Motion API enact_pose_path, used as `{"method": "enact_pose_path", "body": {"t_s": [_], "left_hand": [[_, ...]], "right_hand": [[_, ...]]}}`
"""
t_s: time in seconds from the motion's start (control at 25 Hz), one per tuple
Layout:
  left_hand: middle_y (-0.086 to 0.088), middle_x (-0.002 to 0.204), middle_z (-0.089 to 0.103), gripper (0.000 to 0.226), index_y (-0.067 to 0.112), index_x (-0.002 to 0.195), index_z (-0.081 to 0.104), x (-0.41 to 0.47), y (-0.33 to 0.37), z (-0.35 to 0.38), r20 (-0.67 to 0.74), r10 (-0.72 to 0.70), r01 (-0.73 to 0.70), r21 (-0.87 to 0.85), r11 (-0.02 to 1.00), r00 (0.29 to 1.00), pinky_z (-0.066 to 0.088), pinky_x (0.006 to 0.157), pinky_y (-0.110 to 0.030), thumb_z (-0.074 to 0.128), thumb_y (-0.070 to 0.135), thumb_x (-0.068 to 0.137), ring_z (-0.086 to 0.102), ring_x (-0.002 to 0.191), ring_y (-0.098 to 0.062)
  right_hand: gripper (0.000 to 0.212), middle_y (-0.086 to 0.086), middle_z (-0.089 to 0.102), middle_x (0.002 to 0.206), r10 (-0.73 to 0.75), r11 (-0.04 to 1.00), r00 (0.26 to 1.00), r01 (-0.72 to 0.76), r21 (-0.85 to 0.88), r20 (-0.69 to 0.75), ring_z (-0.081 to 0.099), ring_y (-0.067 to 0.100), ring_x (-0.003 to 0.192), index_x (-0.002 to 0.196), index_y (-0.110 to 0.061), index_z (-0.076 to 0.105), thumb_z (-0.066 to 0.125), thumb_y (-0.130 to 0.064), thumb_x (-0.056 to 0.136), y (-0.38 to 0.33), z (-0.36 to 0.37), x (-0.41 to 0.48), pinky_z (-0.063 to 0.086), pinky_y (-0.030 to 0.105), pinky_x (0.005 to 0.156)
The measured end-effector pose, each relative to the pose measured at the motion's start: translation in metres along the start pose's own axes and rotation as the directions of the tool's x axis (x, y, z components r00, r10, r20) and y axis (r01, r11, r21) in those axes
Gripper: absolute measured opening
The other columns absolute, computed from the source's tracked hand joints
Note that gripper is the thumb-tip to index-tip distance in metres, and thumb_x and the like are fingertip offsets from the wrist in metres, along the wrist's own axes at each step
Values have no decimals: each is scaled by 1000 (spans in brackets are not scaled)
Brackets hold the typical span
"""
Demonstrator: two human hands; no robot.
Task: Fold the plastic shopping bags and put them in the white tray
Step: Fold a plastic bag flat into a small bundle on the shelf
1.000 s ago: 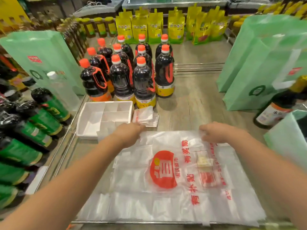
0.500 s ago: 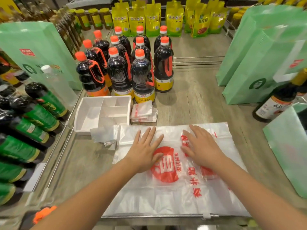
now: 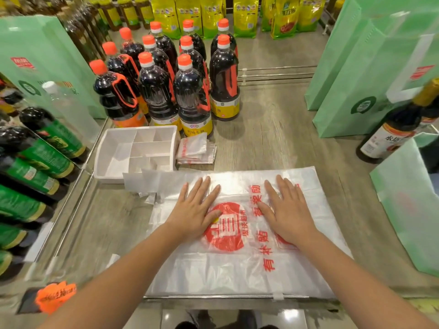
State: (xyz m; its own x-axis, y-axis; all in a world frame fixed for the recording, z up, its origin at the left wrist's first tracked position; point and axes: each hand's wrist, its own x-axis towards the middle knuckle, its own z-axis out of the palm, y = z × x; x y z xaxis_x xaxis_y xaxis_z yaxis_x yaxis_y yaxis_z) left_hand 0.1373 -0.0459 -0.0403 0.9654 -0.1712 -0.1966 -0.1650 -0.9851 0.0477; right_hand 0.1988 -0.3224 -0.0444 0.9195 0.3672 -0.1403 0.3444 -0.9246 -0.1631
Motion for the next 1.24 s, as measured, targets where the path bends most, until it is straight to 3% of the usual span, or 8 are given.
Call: {"method": "enact_pose_path", "body": {"t_s": [0.24, 0.36, 0.48, 0.6, 0.76, 1.04, 1.16, 1.24], "left_hand": [[-4, 167, -4, 77, 28, 159, 2, -5, 9, -15, -39, -105, 102, -53, 993, 994, -10, 122, -48, -2, 65, 92, -7, 154, -21], [-5, 167, 6, 65, 25, 158, 15, -12, 10, -19, -62, -93, 85, -123, 989, 994, -7, 123, -48, 21, 55, 101, 1, 153, -22], [-7, 164, 15, 57, 25, 154, 26, -28, 8, -18, -90, -25, 7, -200, 980, 996, -4, 123, -48, 36, 47, 102, 6, 152, -23], [-7, 162, 23, 53, 28, 150, 34, -47, -2, -12, -114, 45, -74, -264, 962, 992, -4, 123, -48, 39, 47, 102, 11, 151, -24], [-9, 159, 29, 50, 25, 148, 40, -80, -8, -4, -135, 69, -108, -301, 948, 988, -1, 122, -49, 39, 45, 102, 18, 149, -25], [-6, 159, 29, 50, 27, 148, 38, -95, 22, 5, -145, -46, 7, -257, 966, 988, 1, 122, -48, 39, 46, 102, 19, 148, -24], [-6, 157, 32, 49, 27, 146, 41, -91, 40, 2, -106, -77, 48, -255, 966, 991, 6, 122, -48, 41, 47, 101, 23, 146, -25], [-6, 153, 39, 45, 26, 141, 47, -90, 52, 3, -155, -80, 38, -251, 967, 985, 13, 121, -48, 43, 45, 100, 29, 144, -24]], "right_hand": [[75, 12, 16, 165, -58, 995, 995, 64, 74, -77, 7, 27, 153, 157, -20, 24, 13, -62, 96, -17, -10, 0, -5, 40, 124], [63, 12, 24, 162, -80, 991, 992, 90, 100, -98, 15, 28, 151, 154, -17, 33, 34, -52, 101, -37, -11, -12, 5, 41, 124], [60, 11, 34, 157, -70, 994, 992, 79, 81, -109, 25, 29, 146, 147, -16, 43, 35, -52, 99, -59, -8, -31, 18, 43, 121], [58, 8, 42, 150, -3, 997, 993, 13, 82, -115, 34, 28, 141, 138, -20, 51, 34, -57, 95, -82, -1, -54, 27, 45, 117], [54, 9, 45, 148, 102, 988, 988, -87, 126, -114, 36, 29, 139, 142, -19, 51, 50, -50, 97, -108, 11, -83, 24, 43, 118], [51, 8, 47, 146, -3, 981, 983, 38, 188, -181, 39, 27, 137, 139, -18, 54, 52, -46, 98, -102, 15, -106, 26, 40, 114], [48, 10, 46, 146, -18, 982, 982, 54, 183, -190, 38, 28, 138, 135, -18, 56, 52, -47, 98, -88, 14, -114, 28, 44, 114], [45, 11, 48, 145, -26, 984, 982, 58, 167, -188, 40, 29, 137, 130, -17, 59, 51, -47, 98, -74, 11, -118, 30, 44, 113]]}}
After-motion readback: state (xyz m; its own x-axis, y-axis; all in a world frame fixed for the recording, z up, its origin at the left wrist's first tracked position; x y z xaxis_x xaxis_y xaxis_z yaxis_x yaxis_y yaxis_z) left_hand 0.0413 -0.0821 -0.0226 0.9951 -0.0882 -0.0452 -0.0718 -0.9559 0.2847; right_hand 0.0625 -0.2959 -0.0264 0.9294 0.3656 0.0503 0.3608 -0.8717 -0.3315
